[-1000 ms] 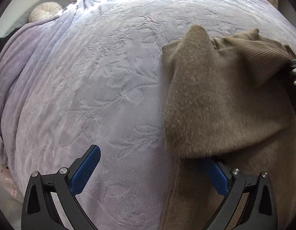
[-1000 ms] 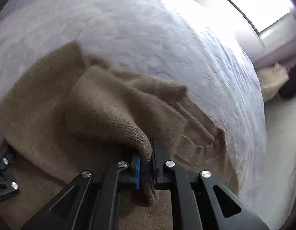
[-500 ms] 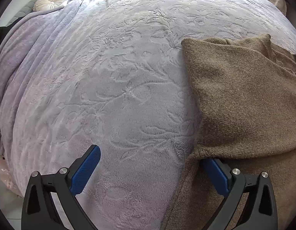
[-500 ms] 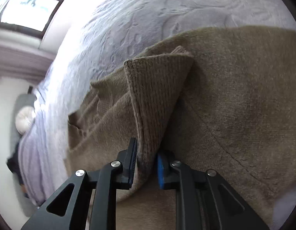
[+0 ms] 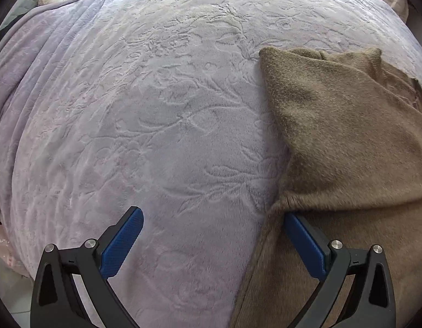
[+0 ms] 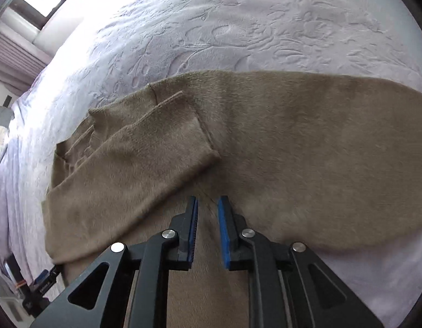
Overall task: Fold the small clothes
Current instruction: 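Fold the held sleeve across the sweater body with the left gripper, then open the left gripper and release the folded sleeve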
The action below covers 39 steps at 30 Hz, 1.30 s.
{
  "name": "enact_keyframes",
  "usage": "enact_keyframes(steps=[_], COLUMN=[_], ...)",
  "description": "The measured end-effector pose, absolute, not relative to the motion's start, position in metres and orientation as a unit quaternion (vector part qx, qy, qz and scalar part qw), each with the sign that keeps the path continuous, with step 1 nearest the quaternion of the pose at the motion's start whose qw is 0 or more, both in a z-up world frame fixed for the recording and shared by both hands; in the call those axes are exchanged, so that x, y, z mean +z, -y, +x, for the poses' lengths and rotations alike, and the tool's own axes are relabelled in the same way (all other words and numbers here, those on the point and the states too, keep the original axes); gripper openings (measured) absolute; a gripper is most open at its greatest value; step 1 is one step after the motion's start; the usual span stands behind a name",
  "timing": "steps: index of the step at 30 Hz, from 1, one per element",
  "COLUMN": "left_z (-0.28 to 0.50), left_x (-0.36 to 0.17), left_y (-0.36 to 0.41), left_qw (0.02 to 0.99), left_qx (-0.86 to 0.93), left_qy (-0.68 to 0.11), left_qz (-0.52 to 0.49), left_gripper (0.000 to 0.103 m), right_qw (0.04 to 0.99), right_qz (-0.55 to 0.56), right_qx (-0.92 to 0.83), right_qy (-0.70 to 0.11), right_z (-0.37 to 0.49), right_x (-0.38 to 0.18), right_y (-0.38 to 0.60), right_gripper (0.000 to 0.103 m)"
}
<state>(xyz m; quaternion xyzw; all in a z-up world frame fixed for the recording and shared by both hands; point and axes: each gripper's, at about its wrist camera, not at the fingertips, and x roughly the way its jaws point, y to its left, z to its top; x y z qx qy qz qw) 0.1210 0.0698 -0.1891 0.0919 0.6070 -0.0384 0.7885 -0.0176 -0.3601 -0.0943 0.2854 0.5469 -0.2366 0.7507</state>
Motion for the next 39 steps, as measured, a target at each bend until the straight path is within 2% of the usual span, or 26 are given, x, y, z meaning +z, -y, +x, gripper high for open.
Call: enact_keyframes(steps=[9,17,19,21,22,23,24,27,29,31,33,36,39], left_z=[0.119,0.202,0.213,0.217,0.218,0.219,0.219,0.221,0.225,0.225,0.219,0.206,0.191], left_x=[-0.145,-0.193,-0.209,-0.213,-0.209,-0.206,-0.2,-0.19,-0.205,-0.212,-0.206,-0.192,-0.178], left_y=[-0.057,-0.034,-0.035,-0.039,-0.043,-0.046,-0.048,-0.051,-0.055,-0.061,-0.066,-0.061,-0.059], left_qw=[0.804,0.744,0.722,0.713,0.713,0.712,0.718,0.752,0.757,0.76,0.768,0.78,0.782], left_qx=[-0.077,-0.195,-0.21,-0.214,-0.221,-0.229,-0.224,-0.206,-0.178,-0.173,-0.155,-0.115,-0.106], left_qy=[-0.584,-0.639,-0.658,-0.664,-0.659,-0.656,-0.651,-0.624,-0.628,-0.626,-0.62,-0.615,-0.614], left_qz=[0.077,-0.019,-0.042,-0.066,-0.087,-0.1,-0.1,-0.063,-0.026,-0.035,-0.04,0.016,0.03], left_gripper=[0.103,0.103,0.093,0.076,0.062,0.025,0.012,0.012,0.012,0.012,0.012,0.012,0.012], right_qw=[0.714,0.71,0.707,0.704,0.702,0.702,0.701,0.702,0.704,0.706,0.707,0.707,0.704], right_qz=[0.39,0.395,0.4,0.402,0.402,0.4,0.397,0.395,0.392,0.387,0.385,0.385,0.386], right_qx=[-0.207,-0.17,-0.162,-0.155,-0.151,-0.148,-0.145,-0.14,-0.134,-0.129,-0.126,-0.125,-0.13], right_qy=[-0.543,-0.557,-0.561,-0.565,-0.568,-0.571,-0.574,-0.576,-0.576,-0.579,-0.579,-0.58,-0.582], right_z=[-0.097,-0.117,-0.118,-0.122,-0.122,-0.12,-0.118,-0.114,-0.106,-0.104,-0.102,-0.098,-0.098], right_x=[-0.08,-0.077,-0.081,-0.082,-0.084,-0.085,-0.086,-0.085,-0.086,-0.084,-0.083,-0.084,-0.084], right_y=[0.366,0.335,0.328,0.324,0.32,0.317,0.313,0.307,0.302,0.298,0.296,0.291,0.29], right_gripper=[0.025,0.027,0.027,0.027,0.027,0.027,0.027,0.027,0.027,0.027,0.027,0.027,0.027])
